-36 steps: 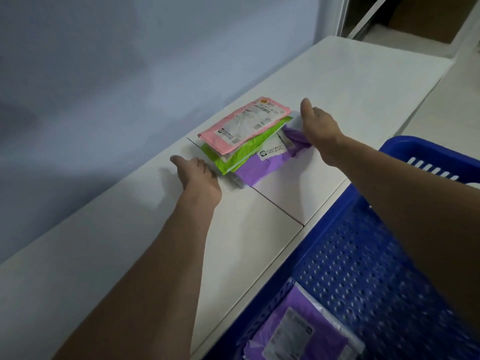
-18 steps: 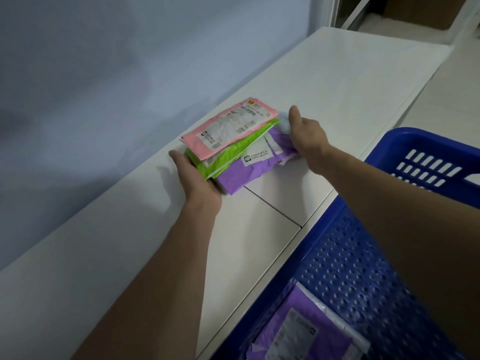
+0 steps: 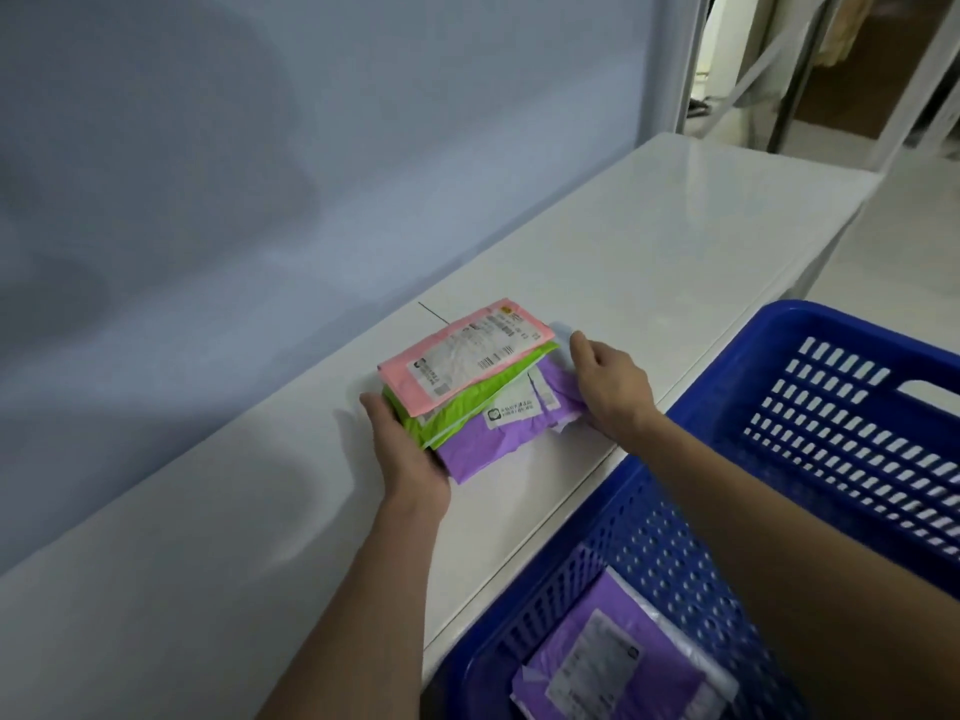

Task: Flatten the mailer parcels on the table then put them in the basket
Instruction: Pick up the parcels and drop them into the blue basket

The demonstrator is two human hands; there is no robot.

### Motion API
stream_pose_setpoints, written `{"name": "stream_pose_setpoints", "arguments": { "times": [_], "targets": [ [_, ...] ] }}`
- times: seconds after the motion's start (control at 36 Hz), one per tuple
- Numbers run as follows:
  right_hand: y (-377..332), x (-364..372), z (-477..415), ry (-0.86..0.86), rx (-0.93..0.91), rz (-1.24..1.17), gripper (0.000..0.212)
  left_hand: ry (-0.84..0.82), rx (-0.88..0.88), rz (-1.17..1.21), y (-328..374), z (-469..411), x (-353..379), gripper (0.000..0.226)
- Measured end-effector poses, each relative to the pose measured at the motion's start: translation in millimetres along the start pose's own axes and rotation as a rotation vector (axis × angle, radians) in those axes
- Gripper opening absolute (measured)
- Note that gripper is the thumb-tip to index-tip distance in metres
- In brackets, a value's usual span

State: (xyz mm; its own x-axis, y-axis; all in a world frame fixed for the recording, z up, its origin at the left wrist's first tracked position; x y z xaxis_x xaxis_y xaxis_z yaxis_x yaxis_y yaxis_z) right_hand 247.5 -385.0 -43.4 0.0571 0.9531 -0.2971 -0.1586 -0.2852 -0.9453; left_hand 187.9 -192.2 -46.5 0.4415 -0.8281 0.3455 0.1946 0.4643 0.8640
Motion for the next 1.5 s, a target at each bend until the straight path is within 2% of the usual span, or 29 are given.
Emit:
{"name": "stream_pose_setpoints", "arguments": {
  "times": [0.33, 0.44, 0.5, 0.58, 0.64, 0.72, 0.78, 0.86, 0.92, 1.03, 1.14, 1.31, 1.5],
  "targets": [
    [0.5, 2.4, 82.2, -0.029, 0.019, 0.138, 0.053, 0.065, -0.073, -0.102, -12.4, 84.4, -40.2, 0.064],
    [-12.9, 0.1, 87.3, -0.114, 0.062, 0.24, 0.052, 0.121, -0.154, -0.231, -6.8, 88.7, -49.1, 0.068],
    [-24.0, -6.5, 86.5, -0.062, 0.066, 0.265, 0.048, 0.275, -0.156, -0.208, 1.7, 88.5, -54.7, 0.061],
    [-45.7, -16.8, 84.2, 0.056, -0.021, 0.267, 0.037, 0.637, -0.069, -0.32, 26.5, 94.0, -64.4, 0.046],
    [-64.4, -18.8, 87.3, 0.044, -0.059, 0.249, 0.034, 0.697, -0.039, -0.44, 35.6, 96.6, -69.7, 0.042],
    [-85.9, -12.4, 95.4, -0.076, -0.041, 0.227, 0.042, 0.581, -0.046, -0.554, 44.0, 102.3, -66.1, 0.042],
    [-90.6, -5.7, 97.9, -0.126, -0.037, 0.237, 0.045, 0.45, -0.084, -0.543, 45.6, 98.8, -63.2, 0.039],
    [-91.7, 1.6, 101.6, -0.122, -0.038, 0.235, 0.039, 0.22, -0.178, -0.503, 47.9, 98.0, -54.9, 0.019],
    [-90.1, 3.7, 103.6, -0.118, -0.006, 0.243, 0.039, 0.124, -0.239, -0.525, 48.9, 98.3, -50.1, 0.005],
    [-88.0, 5.7, 106.7, -0.142, 0.033, 0.299, 0.037, 0.096, -0.233, -0.449, 52.5, 95.2, -49.5, 0.022],
    [-92.5, 4.0, 110.5, -0.129, 0.008, 0.267, 0.031, 0.057, -0.204, -0.384, 53.5, 96.1, -46.7, 0.026],
    [-100.1, -5.2, 112.9, -0.073, -0.007, 0.12, 0.03, -0.004, -0.143, -0.348, 58.9, 108.3, -40.1, 0.028],
    [-92.8, -32.3, 128.6, -0.054, 0.042, -0.094, 0.012, -0.102, -0.097, -0.37, 58.6, 130.2, -21.5, 0.029]
  ]
}}
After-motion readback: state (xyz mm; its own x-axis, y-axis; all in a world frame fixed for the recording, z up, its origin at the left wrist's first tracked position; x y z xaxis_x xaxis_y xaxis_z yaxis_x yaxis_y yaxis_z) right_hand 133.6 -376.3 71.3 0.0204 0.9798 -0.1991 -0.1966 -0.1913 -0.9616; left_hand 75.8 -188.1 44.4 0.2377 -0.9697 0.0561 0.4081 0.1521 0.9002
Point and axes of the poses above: each hand's wrist, its own z-axis away from the middle knuckle, its own x-axis out of the palm, y = z × x, the point moved 2 cm from there along -z, towards the middle knuckle, and after that the axes turned 15 degrees about -z, right-handed, at the moved point
